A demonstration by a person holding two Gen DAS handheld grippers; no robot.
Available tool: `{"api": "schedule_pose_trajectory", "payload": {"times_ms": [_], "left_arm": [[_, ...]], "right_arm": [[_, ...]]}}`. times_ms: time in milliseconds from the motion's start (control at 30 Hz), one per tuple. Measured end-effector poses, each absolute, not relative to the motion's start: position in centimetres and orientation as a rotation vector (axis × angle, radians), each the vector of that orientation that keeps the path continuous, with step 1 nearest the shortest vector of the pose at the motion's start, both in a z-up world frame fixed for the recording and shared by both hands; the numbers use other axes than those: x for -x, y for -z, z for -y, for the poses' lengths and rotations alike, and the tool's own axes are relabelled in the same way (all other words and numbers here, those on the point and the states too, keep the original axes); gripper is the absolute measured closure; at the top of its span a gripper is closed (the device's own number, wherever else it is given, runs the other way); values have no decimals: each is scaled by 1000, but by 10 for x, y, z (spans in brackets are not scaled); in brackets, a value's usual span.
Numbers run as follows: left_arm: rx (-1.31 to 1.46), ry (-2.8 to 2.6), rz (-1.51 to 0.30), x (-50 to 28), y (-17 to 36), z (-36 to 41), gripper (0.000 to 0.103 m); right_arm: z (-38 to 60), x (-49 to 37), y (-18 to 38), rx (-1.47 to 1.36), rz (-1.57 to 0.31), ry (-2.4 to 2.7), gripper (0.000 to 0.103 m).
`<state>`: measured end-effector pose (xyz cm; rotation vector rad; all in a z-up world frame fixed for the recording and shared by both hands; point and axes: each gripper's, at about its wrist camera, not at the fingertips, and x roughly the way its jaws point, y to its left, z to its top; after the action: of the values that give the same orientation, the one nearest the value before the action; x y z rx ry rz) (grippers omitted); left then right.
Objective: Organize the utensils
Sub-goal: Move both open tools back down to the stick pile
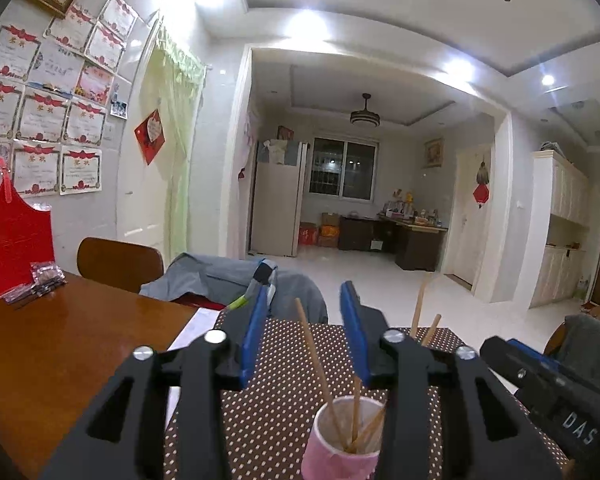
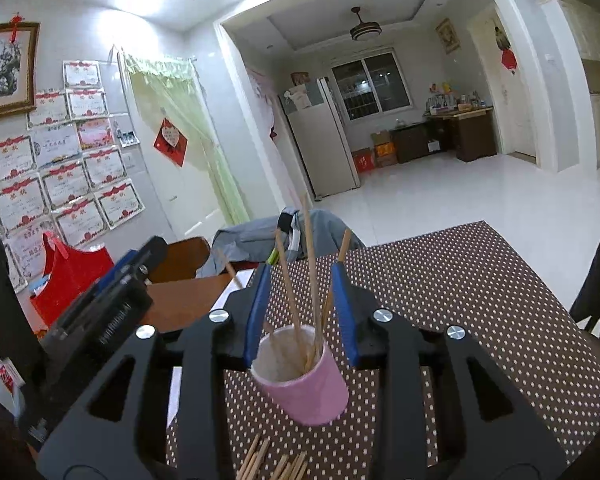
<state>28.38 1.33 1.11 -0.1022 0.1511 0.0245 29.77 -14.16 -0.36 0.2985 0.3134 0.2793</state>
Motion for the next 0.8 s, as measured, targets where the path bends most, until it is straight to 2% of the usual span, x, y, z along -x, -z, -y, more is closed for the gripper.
{"api": "schedule_pose_trajectory", "payload": {"times_ms": [67, 267, 367, 600, 800], "left_arm": [[107, -23, -153, -273, -14, -17, 57], [86, -15, -176, -238, -16, -21, 55], [70, 2, -212, -223, -12, -24, 51], [99, 76, -344, -202, 5, -45, 51], [92, 88, -554, -205, 36, -57, 51]], "right_arm": [[140, -287, 4, -292, -323, -279, 71], [139, -260, 9, -289, -359, -271, 70], [138, -244, 14, -282, -382, -270, 61], [133, -224, 30, -261, -452, -271, 61], [128, -215, 51, -239, -535, -267, 60]]}}
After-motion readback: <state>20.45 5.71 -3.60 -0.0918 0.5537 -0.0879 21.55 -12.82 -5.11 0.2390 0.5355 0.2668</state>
